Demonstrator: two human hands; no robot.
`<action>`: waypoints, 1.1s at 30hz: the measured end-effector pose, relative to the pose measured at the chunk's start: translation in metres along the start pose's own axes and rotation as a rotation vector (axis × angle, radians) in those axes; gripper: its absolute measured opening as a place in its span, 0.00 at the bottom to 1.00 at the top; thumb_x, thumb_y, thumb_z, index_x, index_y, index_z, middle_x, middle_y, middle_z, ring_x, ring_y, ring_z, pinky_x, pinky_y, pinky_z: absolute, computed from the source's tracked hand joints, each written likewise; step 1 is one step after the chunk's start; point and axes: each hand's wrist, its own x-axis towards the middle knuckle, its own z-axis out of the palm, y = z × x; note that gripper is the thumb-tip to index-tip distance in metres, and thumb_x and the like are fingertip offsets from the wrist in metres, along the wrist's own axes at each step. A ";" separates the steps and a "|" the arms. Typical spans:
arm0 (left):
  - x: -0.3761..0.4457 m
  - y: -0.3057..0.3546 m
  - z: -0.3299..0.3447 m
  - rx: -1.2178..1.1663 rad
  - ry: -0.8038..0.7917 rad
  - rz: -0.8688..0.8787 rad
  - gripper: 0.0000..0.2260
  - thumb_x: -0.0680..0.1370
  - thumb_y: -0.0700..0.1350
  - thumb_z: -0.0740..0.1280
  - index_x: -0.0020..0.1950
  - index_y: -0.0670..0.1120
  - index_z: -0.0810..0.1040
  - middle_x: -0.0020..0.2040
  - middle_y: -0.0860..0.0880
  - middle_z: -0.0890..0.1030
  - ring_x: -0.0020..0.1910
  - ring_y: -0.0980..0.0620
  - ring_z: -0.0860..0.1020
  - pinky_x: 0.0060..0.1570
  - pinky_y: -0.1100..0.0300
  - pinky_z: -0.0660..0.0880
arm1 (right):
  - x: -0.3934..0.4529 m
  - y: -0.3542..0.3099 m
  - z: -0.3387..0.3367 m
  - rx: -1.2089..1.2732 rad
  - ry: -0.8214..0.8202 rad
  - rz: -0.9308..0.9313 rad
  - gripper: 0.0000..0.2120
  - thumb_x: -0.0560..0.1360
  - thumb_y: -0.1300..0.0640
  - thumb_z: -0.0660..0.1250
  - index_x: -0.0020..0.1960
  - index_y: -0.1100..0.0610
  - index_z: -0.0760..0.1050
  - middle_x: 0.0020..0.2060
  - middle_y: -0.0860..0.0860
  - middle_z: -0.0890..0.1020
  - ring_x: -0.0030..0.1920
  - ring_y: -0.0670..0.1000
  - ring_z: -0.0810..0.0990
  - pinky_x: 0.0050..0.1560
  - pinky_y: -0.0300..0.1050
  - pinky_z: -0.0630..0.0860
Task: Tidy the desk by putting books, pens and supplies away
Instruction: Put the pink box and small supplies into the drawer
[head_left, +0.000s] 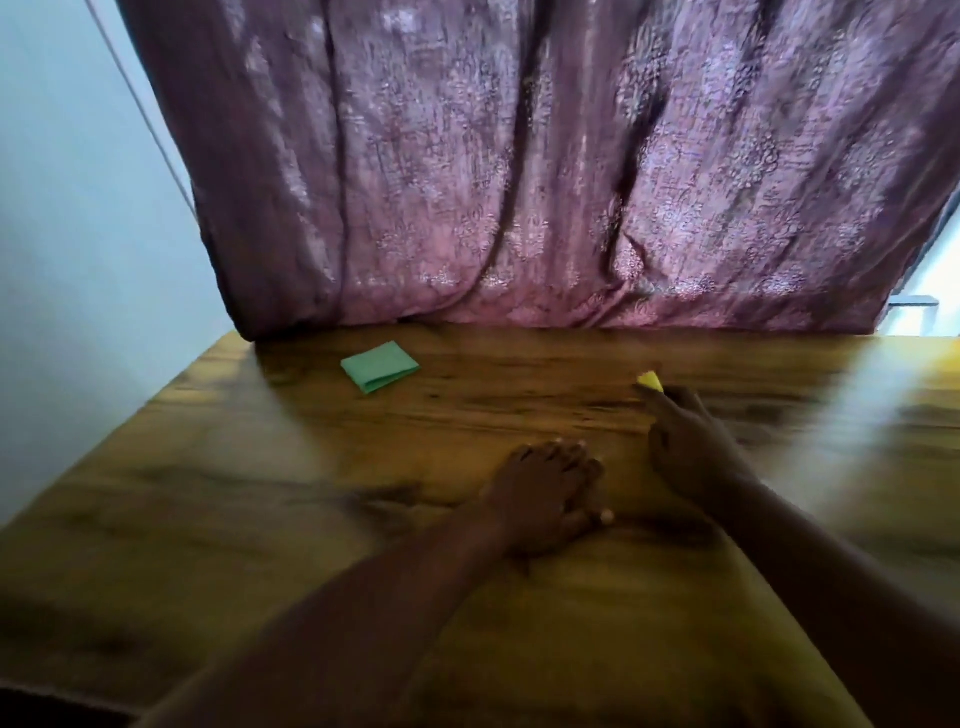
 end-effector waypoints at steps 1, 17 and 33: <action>-0.010 -0.017 -0.003 0.007 0.004 0.001 0.32 0.78 0.66 0.52 0.78 0.51 0.56 0.79 0.46 0.54 0.77 0.46 0.53 0.73 0.47 0.52 | -0.003 -0.018 0.009 -0.009 -0.029 0.012 0.29 0.72 0.65 0.62 0.72 0.51 0.66 0.63 0.61 0.70 0.57 0.63 0.75 0.55 0.55 0.76; -0.061 -0.270 -0.037 0.023 0.051 -0.434 0.40 0.77 0.68 0.51 0.79 0.44 0.43 0.79 0.43 0.44 0.77 0.40 0.42 0.74 0.42 0.44 | 0.097 -0.262 0.136 -0.038 -0.122 -0.080 0.13 0.74 0.51 0.66 0.52 0.59 0.78 0.51 0.57 0.80 0.47 0.53 0.77 0.42 0.45 0.67; -0.076 -0.274 -0.009 -0.028 0.057 -0.398 0.35 0.78 0.67 0.48 0.79 0.48 0.46 0.80 0.46 0.47 0.78 0.45 0.44 0.74 0.41 0.43 | 0.122 -0.260 0.159 -0.253 -0.528 -0.084 0.31 0.78 0.52 0.60 0.77 0.54 0.52 0.77 0.52 0.55 0.75 0.53 0.56 0.72 0.45 0.56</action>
